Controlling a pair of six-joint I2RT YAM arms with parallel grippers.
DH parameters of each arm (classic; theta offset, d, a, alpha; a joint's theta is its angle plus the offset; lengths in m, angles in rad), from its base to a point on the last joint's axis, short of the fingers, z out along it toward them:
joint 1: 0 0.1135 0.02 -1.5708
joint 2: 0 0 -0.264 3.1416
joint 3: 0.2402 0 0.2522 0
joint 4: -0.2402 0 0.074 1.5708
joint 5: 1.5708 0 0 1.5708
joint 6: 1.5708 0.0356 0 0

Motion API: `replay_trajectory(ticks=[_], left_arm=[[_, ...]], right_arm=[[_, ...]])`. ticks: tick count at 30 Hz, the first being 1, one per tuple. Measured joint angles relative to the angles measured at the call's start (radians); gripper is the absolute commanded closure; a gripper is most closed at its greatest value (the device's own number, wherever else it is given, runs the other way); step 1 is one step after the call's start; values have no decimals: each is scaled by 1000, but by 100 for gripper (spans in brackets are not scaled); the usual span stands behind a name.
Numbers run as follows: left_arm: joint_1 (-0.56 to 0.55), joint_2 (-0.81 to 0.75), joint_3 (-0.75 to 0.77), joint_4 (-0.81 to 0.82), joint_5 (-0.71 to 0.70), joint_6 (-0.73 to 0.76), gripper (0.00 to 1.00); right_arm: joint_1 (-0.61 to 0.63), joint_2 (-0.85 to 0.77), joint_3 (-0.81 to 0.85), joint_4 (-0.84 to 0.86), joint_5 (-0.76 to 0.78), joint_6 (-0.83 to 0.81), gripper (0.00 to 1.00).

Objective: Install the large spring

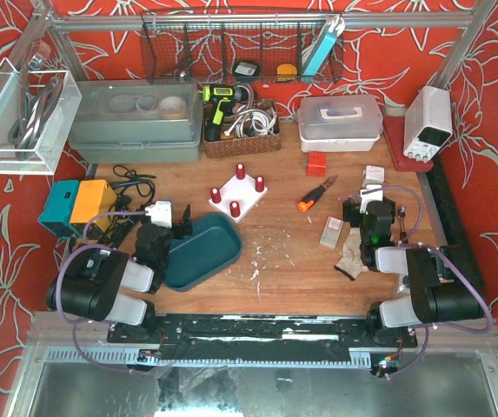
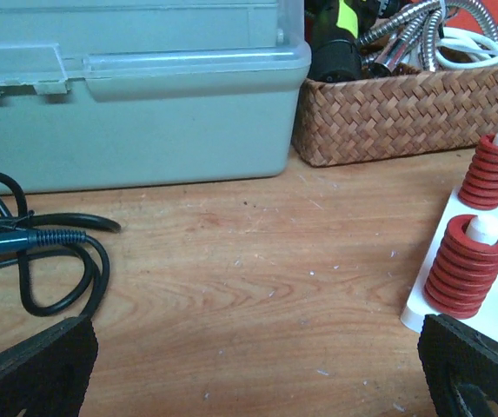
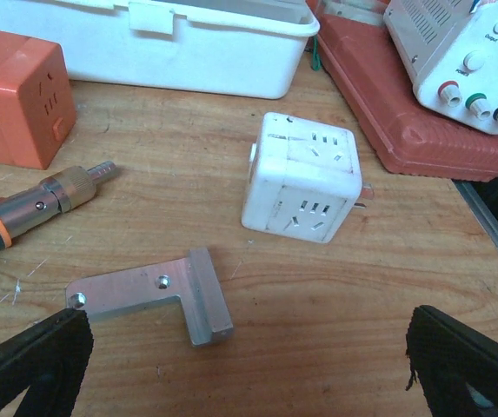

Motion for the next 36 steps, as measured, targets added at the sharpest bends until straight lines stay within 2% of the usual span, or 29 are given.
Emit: replay_trajectory(ticks=[7, 18, 36], left_arm=[[1, 0, 6, 1, -2, -1, 0], [1, 0, 7, 0, -86, -24, 0], [22, 0, 18, -4, -78, -38, 0]], right_arm=[[0, 0, 0, 12, 0, -2, 1], [0, 0, 0, 17, 0, -4, 1], [0, 0, 0, 18, 0, -5, 1]])
